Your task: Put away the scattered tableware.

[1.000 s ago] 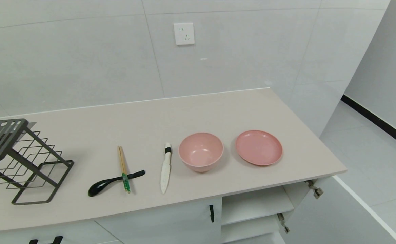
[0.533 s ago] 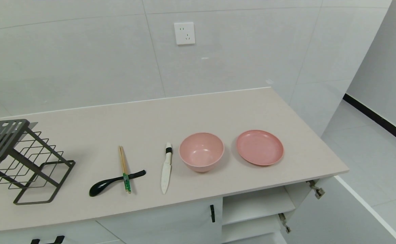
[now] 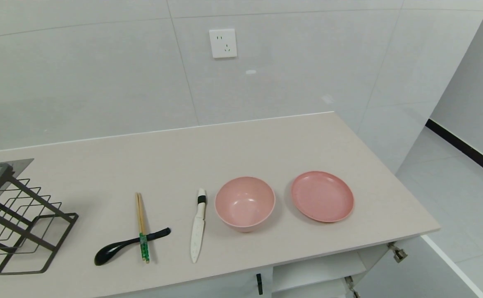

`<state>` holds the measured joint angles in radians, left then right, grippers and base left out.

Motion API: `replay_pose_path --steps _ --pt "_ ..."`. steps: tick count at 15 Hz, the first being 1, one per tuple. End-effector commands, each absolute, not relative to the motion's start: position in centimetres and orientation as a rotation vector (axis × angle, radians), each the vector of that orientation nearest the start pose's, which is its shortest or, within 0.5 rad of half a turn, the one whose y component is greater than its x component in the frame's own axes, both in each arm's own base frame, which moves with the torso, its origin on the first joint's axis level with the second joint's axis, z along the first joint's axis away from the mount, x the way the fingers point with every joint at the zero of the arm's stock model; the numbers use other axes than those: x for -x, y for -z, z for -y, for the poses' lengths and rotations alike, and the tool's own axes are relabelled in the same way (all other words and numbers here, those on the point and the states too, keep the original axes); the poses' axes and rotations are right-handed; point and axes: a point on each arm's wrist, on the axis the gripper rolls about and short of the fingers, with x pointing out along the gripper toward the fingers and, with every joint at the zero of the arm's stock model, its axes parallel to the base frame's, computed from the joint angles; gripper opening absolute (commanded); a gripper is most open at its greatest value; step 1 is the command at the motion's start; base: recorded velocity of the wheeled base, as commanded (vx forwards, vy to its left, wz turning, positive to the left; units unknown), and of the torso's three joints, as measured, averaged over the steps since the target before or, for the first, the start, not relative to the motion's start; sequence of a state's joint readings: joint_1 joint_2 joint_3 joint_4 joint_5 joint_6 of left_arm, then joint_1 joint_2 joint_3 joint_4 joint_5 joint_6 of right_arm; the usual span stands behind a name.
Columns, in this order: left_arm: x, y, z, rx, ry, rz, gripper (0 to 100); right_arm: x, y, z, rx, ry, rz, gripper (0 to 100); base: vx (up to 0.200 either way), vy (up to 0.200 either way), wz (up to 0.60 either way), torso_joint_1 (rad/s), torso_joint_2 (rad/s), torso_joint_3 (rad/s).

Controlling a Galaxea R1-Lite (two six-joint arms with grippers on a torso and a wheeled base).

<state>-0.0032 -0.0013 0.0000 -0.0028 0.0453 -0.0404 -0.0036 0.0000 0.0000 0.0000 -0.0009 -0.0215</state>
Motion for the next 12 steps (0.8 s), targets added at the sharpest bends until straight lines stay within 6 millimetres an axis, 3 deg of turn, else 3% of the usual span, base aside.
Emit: replay_pose_path --steps 1,7,10,12 --pt "2.3 -7.6 -0.1 0.041 -0.043 0.004 100 2.3 -7.5 0.0 0.023 0.005 0.000 100 0.000 0.000 0.00 0.000 0.00 0.000" --pt "2.3 -7.6 -0.1 0.011 -0.043 0.003 100 2.3 -7.8 0.0 -0.003 0.005 0.025 100 0.000 0.000 0.00 0.000 0.00 0.000" --pt "2.3 -7.6 -0.1 0.008 -0.043 0.003 100 2.5 -9.8 0.0 0.005 -0.007 0.212 100 0.000 0.000 0.00 0.000 0.00 0.000" --pt "2.3 -7.6 -0.1 0.008 -0.041 0.003 100 2.4 -11.2 -0.3 0.011 -0.173 0.167 100 0.000 0.000 0.00 0.000 0.00 0.000"
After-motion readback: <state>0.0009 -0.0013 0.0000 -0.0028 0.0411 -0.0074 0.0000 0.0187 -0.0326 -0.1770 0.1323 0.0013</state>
